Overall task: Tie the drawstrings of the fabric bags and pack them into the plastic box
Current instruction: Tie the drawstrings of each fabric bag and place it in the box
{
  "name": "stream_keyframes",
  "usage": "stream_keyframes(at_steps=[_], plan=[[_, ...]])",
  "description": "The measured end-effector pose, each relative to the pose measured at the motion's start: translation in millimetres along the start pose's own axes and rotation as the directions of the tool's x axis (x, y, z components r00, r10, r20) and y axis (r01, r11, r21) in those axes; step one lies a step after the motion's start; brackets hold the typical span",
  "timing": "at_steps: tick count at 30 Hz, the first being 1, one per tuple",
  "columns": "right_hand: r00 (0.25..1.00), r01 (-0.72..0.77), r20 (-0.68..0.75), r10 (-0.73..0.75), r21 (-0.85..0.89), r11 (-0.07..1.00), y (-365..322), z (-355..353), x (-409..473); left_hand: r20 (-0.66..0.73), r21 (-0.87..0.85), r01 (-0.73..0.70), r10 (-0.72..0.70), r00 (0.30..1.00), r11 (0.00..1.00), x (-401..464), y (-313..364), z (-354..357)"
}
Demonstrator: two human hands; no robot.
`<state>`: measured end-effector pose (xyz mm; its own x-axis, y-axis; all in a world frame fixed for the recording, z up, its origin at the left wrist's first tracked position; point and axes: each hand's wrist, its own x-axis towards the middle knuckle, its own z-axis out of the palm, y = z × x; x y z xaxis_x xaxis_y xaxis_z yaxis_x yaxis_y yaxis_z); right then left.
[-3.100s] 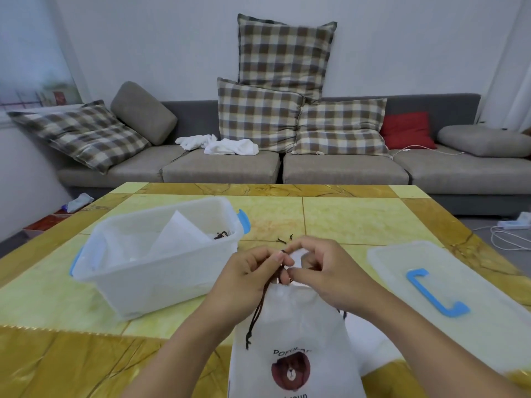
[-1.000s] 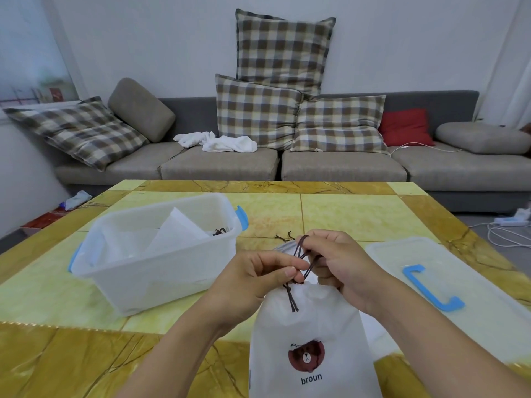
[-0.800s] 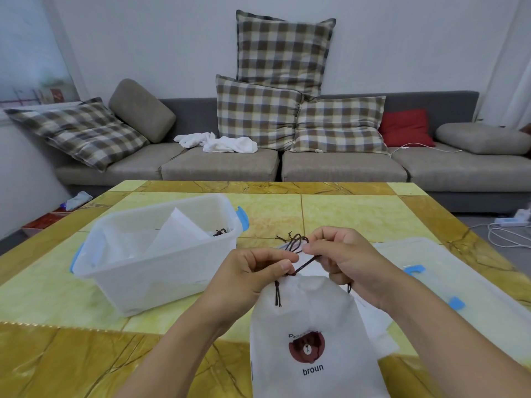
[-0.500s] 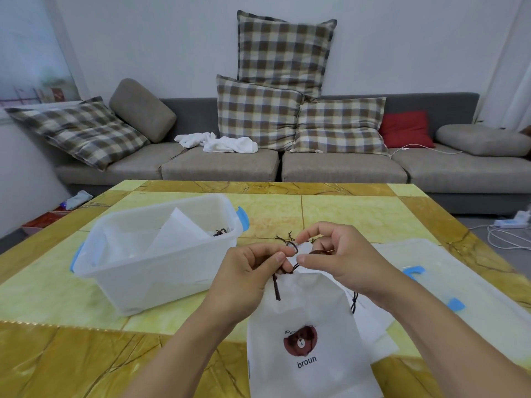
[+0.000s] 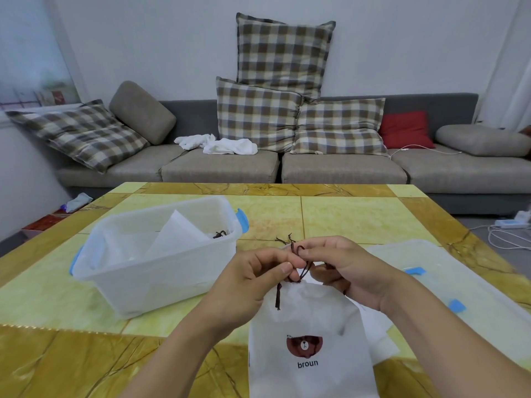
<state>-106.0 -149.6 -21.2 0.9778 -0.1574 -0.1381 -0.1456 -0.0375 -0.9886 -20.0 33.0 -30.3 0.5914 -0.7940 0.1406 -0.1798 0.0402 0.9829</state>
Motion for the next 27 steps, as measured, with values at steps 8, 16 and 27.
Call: stream_keyframes(at_steps=[8, 16, 27], plan=[[0.998, 0.025, -0.052, -0.019, 0.125, 0.992, -0.8, 1.1, -1.4, 0.018, -0.043, 0.024, -0.023, 1.0, 0.999, -1.2, 0.9, -0.6], [0.997, 0.01, -0.082, 0.004, 0.18, 0.984, -2.5, 4.4, 1.1, -0.046, -0.077, 0.008, -0.011, 0.999, 0.997, 1.9, -2.7, 2.6], [0.991, 0.011, -0.134, 0.016, 0.201, 0.979, -2.9, 6.9, 2.1, -0.106, -0.189, 0.032, -0.053, 0.993, 0.982, 1.9, -1.6, 3.3]])
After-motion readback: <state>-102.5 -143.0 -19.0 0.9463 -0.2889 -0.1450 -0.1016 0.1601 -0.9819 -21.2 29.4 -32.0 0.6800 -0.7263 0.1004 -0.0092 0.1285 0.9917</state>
